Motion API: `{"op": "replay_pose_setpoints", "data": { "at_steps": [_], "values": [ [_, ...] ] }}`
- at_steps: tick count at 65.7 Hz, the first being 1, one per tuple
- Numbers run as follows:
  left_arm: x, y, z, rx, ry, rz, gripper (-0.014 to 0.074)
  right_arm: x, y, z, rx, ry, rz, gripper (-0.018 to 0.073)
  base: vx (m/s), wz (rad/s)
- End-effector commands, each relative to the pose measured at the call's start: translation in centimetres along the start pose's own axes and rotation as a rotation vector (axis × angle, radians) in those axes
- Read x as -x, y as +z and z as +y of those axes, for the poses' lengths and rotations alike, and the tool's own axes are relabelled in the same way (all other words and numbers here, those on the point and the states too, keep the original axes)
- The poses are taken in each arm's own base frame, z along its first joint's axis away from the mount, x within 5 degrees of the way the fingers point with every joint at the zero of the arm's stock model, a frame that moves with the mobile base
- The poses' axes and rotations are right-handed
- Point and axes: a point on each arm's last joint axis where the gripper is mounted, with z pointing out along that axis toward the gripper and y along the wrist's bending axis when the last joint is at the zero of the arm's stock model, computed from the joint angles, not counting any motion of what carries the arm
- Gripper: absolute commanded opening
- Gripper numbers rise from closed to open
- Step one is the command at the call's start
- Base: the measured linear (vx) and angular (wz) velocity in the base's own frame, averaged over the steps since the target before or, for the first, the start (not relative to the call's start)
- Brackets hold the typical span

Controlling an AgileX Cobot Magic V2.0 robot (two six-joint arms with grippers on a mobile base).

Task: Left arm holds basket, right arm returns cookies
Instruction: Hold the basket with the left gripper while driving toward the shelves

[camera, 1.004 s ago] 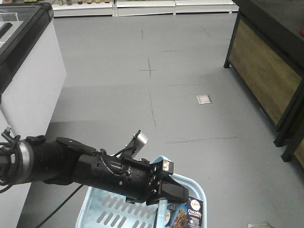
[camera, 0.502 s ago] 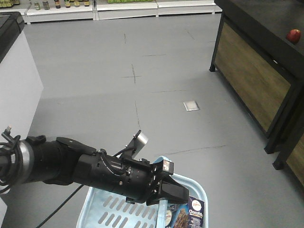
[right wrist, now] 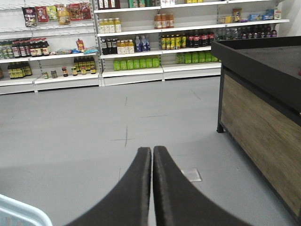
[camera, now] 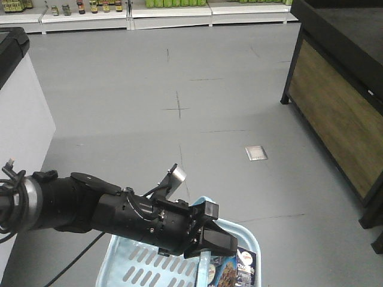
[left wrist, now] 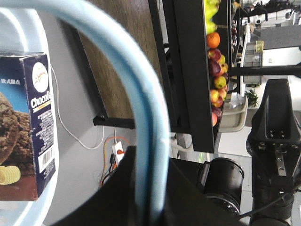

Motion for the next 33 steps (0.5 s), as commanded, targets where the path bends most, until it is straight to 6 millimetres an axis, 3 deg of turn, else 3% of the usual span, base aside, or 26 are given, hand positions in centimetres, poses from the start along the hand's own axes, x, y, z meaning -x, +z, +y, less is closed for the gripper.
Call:
{"op": "replay_pose_setpoints", "data": {
  "at_steps": [1,33],
  "values": [
    [0.15,-1.01,-3.05,-0.123,0.037,-0.021,-0.0006,0.82,-0.12,0.05,0.006,-0.006,-0.090,-0.0008,0.37,0.09],
    [0.15,-1.01,-3.05,-0.123,0.037,-0.021,-0.0006,0.82,-0.12,0.05,0.006,-0.006,-0.090,-0.0008,0.37,0.06]
  ]
}}
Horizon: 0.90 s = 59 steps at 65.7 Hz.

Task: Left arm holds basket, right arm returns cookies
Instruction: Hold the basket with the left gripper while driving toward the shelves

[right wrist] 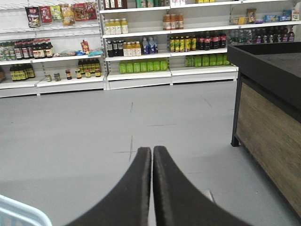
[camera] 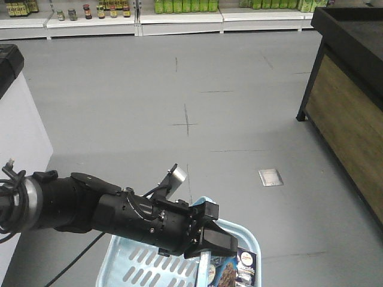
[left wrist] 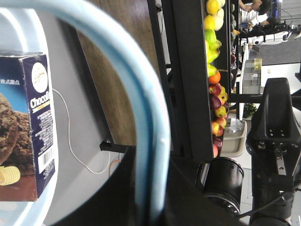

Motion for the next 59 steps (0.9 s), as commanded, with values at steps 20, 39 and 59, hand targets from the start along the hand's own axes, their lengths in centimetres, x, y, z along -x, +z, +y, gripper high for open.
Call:
{"op": "replay_pose_setpoints", "data": {
  "at_steps": [20,39,59],
  "values": [
    [0.15,-1.01,-3.06,-0.124,0.036,-0.021,-0.0006,0.81,-0.12,0.05,0.006,-0.006,-0.089,-0.0008,0.38,0.02],
    [0.15,-1.01,-3.06,-0.124,0.036,-0.021,-0.0006,0.81,-0.12,0.05,0.006,-0.006,-0.089,-0.0008,0.40,0.05],
    [0.15,-1.01,-3.06,-0.124,0.036,-0.021,-0.0006,0.81,-0.12,0.05,0.006,-0.006,-0.089,-0.0008,0.41,0.09]
  ]
}}
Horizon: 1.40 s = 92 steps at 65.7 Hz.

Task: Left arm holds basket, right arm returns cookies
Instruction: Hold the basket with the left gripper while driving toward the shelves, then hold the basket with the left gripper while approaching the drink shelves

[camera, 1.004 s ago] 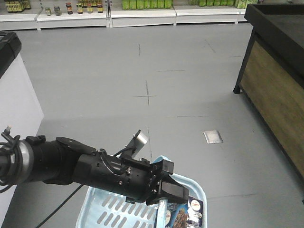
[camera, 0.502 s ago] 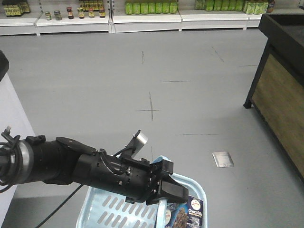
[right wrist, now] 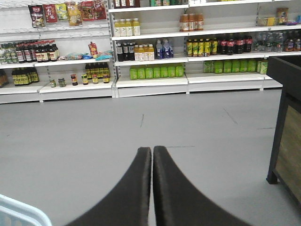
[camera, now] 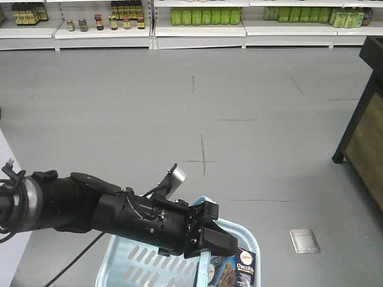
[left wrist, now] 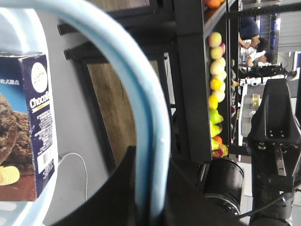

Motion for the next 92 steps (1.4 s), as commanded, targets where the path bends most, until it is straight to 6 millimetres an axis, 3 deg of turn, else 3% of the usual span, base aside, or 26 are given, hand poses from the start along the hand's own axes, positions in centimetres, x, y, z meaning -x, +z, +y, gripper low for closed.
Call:
{"op": "replay_pose_setpoints", "data": {
  "at_steps": [1,92],
  "values": [
    [0.15,-1.01,-3.06,-0.124,0.036,-0.021,-0.0006,0.81,-0.12,0.05,0.006,-0.006,-0.089,-0.0008,0.41,0.11],
    [0.15,-1.01,-3.06,-0.124,0.036,-0.021,-0.0006,0.81,-0.12,0.05,0.006,-0.006,-0.089,-0.0008,0.41,0.01]
  ]
}}
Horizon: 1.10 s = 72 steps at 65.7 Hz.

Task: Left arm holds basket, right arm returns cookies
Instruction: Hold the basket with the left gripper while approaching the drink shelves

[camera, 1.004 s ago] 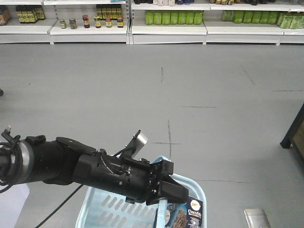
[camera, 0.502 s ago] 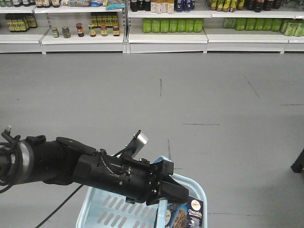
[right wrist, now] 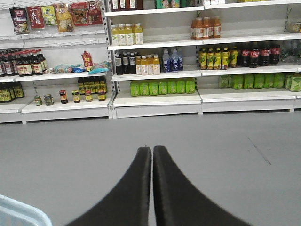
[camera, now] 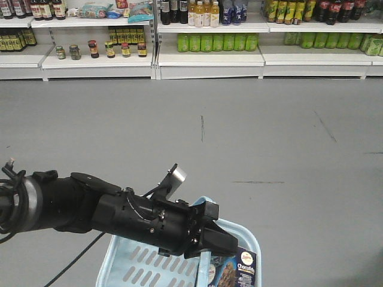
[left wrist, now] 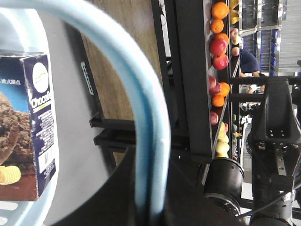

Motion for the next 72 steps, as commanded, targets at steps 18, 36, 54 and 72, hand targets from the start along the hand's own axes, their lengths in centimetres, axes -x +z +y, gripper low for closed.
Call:
{"op": "replay_pose_setpoints", "data": {
  "at_steps": [18,36,54,72],
  "values": [
    [0.15,-1.01,-3.06,-0.124,0.036,-0.021,-0.0006,0.81,-0.12,0.05,0.006,-0.006,-0.089,-0.0008,0.40,0.03],
    [0.15,-1.01,-3.06,-0.124,0.036,-0.021,-0.0006,0.81,-0.12,0.05,0.006,-0.006,-0.089,-0.0008,0.37,0.01],
    [0.15,-1.01,-3.06,-0.124,0.036,-0.021,-0.0006,0.81,-0.12,0.05,0.006,-0.006,-0.089,-0.0008,0.36,-0.02],
    [0.15,-1.01,-3.06,-0.124,0.036,-0.021,-0.0006,0.81,-0.12,0.05,0.006,-0.006,-0.089,-0.0008,0.37,-0.03]
  ]
}}
